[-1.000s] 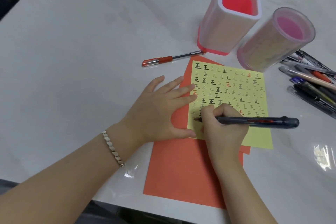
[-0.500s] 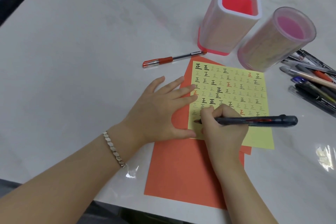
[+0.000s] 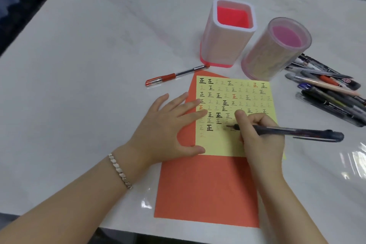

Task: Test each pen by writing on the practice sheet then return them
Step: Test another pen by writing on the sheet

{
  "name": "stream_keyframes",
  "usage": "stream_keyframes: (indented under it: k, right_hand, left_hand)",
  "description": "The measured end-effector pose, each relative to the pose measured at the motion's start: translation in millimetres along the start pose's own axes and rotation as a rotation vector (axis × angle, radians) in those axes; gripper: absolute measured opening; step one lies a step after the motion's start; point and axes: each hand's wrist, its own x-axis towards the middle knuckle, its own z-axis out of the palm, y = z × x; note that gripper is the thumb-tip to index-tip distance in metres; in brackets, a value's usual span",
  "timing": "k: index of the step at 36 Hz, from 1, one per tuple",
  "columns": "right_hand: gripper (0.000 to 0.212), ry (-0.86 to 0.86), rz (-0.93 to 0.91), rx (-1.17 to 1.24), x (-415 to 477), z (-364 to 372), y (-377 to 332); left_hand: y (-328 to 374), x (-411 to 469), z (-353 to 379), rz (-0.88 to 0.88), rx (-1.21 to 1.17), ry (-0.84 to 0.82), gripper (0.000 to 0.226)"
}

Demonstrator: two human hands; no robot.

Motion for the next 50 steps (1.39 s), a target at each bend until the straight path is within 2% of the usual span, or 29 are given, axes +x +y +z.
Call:
stream_keyframes:
  k: [3, 5, 7, 9, 12, 16, 21, 25, 28, 35, 43, 50]
  right_hand:
    - [0.034, -0.066, 0.055, -0.042, 10.0, -17.7, -7.8]
    - [0.054, -0.118, 0.165, 0.068, 15.2, -30.2, -12.6]
    - [0.069, -0.167, 0.18, 0.059, 16.5, -42.9, -18.5]
    - [0.056, -0.099, 0.124, 0.016, 16.3, -53.3, -27.9]
    - [0.033, 0.046, 0.047, 0.134, 18.6, -62.4, -44.1]
    - [0.018, -0.013, 0.046, 0.228, 26.6, -62.9, -56.8]
    - [0.028, -0.237, 0.191, 0.42, 29.7, -63.6, -56.3]
    - [0.026, -0.338, 0.393, 0.655, 30.4, -61.5, -58.2]
    - [0.03, -0.382, 0.488, 0.738, 30.8, -60.3, -59.2]
    - [0.043, -0.402, 0.549, 0.738, 29.6, -59.1, -57.1]
    - [0.024, -0.457, 0.567, 0.779, 29.7, -61.6, -59.7]
    - [0.027, -0.452, 0.59, 0.792, 30.2, -62.9, -60.2]
  left_hand:
    - [1.2, -0.3, 0.4, 0.004, 0.023, -0.002, 0.073]
    - [1.9, -0.2, 0.8, 0.004, 0.03, 0.007, 0.072]
    - [3.9, 0.5, 1.8, 0.007, 0.042, 0.016, 0.072]
    - [7.3, 1.0, 3.7, -0.001, 0.05, 0.017, 0.075]
    - [12.4, 2.4, 6.8, -0.027, 0.068, 0.012, 0.078]
    - [13.0, 2.7, 8.7, -0.038, 0.085, 0.012, 0.075]
    - [10.8, 2.2, 9.5, -0.022, 0.1, 0.012, 0.076]
    - [10.2, 1.3, 9.9, -0.019, 0.103, 0.021, 0.074]
    - [10.8, 2.1, 9.7, -0.018, 0.095, 0.018, 0.073]
    - [10.2, 1.6, 9.6, -0.019, 0.092, 0.013, 0.073]
    - [9.5, 1.2, 10.3, -0.018, 0.091, 0.018, 0.071]
    - [10.6, 1.5, 9.9, -0.021, 0.082, 0.025, 0.071]
